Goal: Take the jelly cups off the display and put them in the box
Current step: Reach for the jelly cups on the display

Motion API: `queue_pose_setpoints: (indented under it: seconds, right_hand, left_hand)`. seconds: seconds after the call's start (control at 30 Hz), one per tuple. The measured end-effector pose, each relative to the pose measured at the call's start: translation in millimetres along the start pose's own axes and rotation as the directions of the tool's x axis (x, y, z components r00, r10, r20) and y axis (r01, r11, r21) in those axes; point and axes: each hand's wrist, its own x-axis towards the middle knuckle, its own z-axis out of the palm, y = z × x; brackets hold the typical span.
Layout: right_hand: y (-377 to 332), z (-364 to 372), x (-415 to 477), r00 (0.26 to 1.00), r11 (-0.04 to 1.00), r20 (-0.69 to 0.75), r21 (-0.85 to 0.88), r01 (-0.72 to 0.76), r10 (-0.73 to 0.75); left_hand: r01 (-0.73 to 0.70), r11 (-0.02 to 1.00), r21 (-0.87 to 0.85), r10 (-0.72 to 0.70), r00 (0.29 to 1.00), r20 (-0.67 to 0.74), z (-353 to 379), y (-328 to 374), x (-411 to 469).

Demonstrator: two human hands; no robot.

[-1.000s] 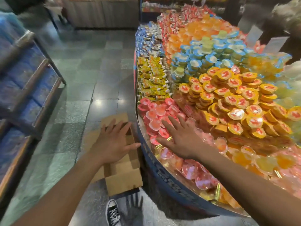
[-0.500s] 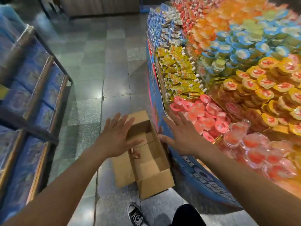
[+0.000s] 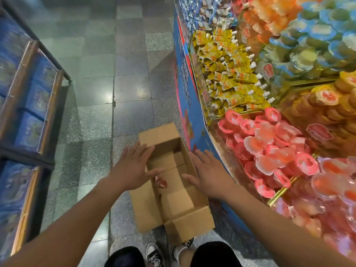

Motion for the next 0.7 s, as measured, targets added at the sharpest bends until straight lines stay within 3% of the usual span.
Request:
queue_pose_setpoints:
  seconds: [0.13,0.43,0.7]
  right_hand:
    - [6,64,59,0.997,0.998,0.063,0.056,-0.042,0.038]
    - [40,257,211,0.988,0.984,0.062,0.105,-0.146,0.14]
    - [78,428,324,0.959,0.948,0.126,0.168,-0.272,0.253]
  left_hand:
    - [0.005,1.0,-0.025,-0.003,0.998,0.061,59,-36,58]
    - [-0.084,0.996,-0.006,0.083,0.975,0.205,247,-119,210]
    - [-0.123,0.991,0.044,0.106,0.954,0.28,401,-154,322]
